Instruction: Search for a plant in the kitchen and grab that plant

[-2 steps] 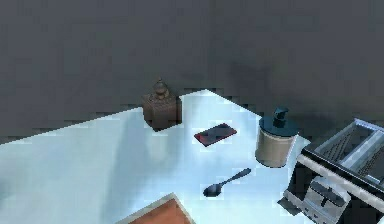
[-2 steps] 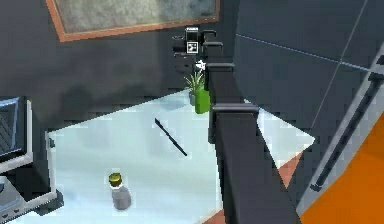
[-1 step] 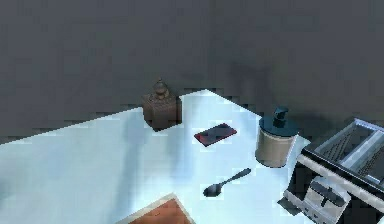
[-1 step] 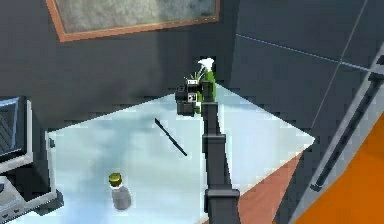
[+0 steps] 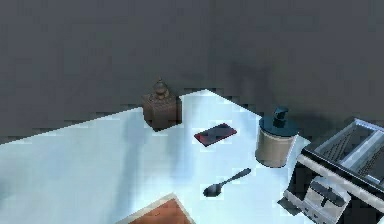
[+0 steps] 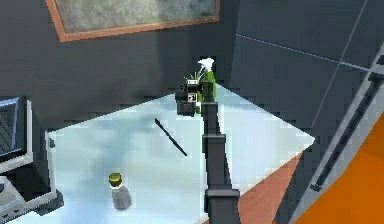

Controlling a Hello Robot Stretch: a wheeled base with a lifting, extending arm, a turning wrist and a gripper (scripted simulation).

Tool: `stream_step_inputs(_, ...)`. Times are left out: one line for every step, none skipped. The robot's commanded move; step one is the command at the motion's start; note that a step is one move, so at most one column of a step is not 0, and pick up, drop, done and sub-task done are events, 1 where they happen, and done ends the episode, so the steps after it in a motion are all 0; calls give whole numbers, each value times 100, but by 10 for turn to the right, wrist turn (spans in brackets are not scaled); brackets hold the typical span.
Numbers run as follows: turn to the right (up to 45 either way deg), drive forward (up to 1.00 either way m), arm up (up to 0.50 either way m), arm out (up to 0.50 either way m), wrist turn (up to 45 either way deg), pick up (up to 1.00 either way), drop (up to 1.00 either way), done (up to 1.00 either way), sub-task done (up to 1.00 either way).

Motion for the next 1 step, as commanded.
stream_step_inputs(0,0,10,0,0,0,0,0,0)
